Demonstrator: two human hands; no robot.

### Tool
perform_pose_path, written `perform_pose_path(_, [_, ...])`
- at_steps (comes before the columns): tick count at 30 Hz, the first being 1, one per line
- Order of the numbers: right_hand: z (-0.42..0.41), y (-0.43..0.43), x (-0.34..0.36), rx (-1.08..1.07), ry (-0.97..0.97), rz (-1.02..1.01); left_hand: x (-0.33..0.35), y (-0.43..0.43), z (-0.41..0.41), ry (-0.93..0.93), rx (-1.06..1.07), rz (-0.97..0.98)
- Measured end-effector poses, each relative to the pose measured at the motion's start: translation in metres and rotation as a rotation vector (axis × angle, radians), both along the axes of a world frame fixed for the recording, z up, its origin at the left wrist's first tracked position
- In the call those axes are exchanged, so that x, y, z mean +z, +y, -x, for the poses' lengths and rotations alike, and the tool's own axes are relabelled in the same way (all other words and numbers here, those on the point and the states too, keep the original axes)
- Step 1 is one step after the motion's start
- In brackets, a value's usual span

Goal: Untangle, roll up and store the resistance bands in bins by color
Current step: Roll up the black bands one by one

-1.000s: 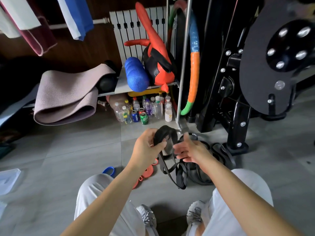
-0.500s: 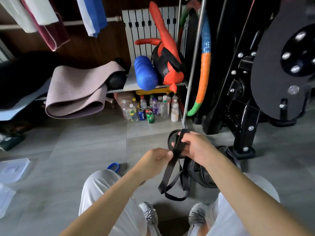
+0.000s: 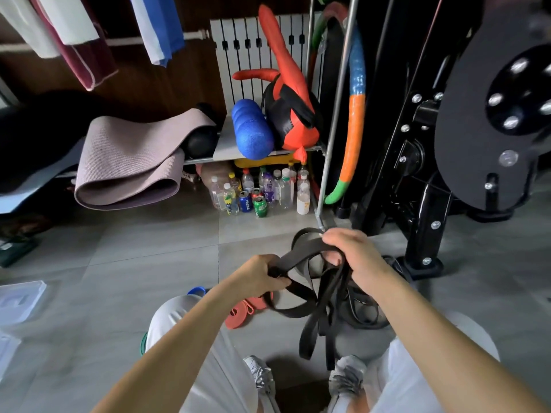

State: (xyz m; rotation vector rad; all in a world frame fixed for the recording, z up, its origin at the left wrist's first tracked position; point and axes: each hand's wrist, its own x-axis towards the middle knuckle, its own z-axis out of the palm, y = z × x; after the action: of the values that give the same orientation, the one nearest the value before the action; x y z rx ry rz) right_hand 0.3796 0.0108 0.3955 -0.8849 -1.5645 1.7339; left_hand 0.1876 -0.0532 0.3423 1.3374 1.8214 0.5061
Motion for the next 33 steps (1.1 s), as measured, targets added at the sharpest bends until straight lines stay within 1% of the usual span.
perform_pose_path(1, [-0.002,0.005,-0.002,-0.064,0.051,0.067,-0.004,-0.005,0.003,-0.08,0.027,0.005])
perform_pose_path(2, [-0.007,0.011,-0.005,-0.112,0.061,0.104,-0.006,-0.01,0.007,-0.124,0.05,-0.006])
perform_pose_path(3, [-0.012,0.016,-0.009,-0.134,0.018,0.096,-0.008,-0.016,0.01,-0.157,0.083,-0.018])
perform_pose_path(5, [-0.028,0.022,-0.019,-0.046,-0.257,-0.076,-0.009,-0.023,0.023,-0.203,0.209,-0.058])
perform_pose_path(6, [-0.035,0.023,-0.026,-0.002,-0.352,-0.131,-0.01,-0.026,0.03,-0.194,0.275,-0.074])
perform_pose_path(7, [-0.039,0.023,-0.035,0.006,-0.38,-0.137,-0.011,-0.027,0.038,-0.151,0.314,-0.079])
perform_pose_path(8, [-0.043,0.023,-0.042,-0.009,-0.368,-0.111,-0.012,-0.028,0.044,-0.079,0.316,-0.081])
perform_pose_path(10, [-0.045,0.021,-0.053,-0.048,-0.269,-0.029,-0.019,-0.032,0.051,0.108,0.272,-0.054])
perform_pose_path(11, [-0.044,0.021,-0.058,-0.062,-0.208,0.016,-0.023,-0.034,0.05,0.172,0.279,-0.042])
perform_pose_path(12, [-0.042,0.022,-0.06,-0.074,-0.172,0.055,-0.026,-0.036,0.049,0.176,0.311,-0.031])
perform_pose_path(13, [-0.04,0.021,-0.061,-0.09,-0.16,0.087,-0.028,-0.038,0.047,0.088,0.372,-0.018])
perform_pose_path(15, [-0.038,0.019,-0.065,-0.111,-0.247,0.096,-0.026,-0.042,0.043,-0.267,0.458,-0.026])
perform_pose_path(17, [-0.039,0.018,-0.074,-0.144,-0.479,0.062,-0.015,-0.048,0.039,-0.576,0.413,-0.055])
perform_pose_path(18, [-0.04,0.017,-0.078,-0.145,-0.603,0.038,-0.006,-0.051,0.037,-0.685,0.354,-0.052])
perform_pose_path(19, [-0.042,0.016,-0.082,-0.14,-0.71,0.021,0.001,-0.054,0.035,-0.755,0.289,-0.044])
perform_pose_path(21, [-0.044,0.015,-0.087,-0.117,-0.886,-0.03,0.013,-0.057,0.028,-0.792,0.16,-0.043])
perform_pose_path(23, [-0.042,0.011,-0.088,-0.04,-1.015,-0.084,0.018,-0.057,0.017,-0.721,0.101,-0.063])
perform_pose_path(24, [-0.04,0.007,-0.087,0.012,-1.037,-0.123,0.018,-0.057,0.013,-0.69,0.102,-0.069])
perform_pose_path(25, [-0.038,0.002,-0.088,0.063,-1.001,-0.168,0.016,-0.057,0.009,-0.664,0.111,-0.072])
perform_pose_path(27, [-0.031,-0.011,-0.088,0.136,-0.788,-0.211,0.016,-0.056,0.001,-0.551,0.084,-0.079])
perform_pose_path(30, [-0.016,-0.032,-0.084,0.216,-0.395,-0.118,0.017,-0.053,-0.011,-0.19,-0.081,-0.118])
perform_pose_path(31, [-0.011,-0.037,-0.081,0.244,-0.32,-0.15,0.019,-0.052,-0.015,-0.095,-0.123,-0.147])
perform_pose_path(33, [-0.003,-0.045,-0.077,0.268,-0.278,-0.237,0.025,-0.052,-0.019,0.014,-0.168,-0.22])
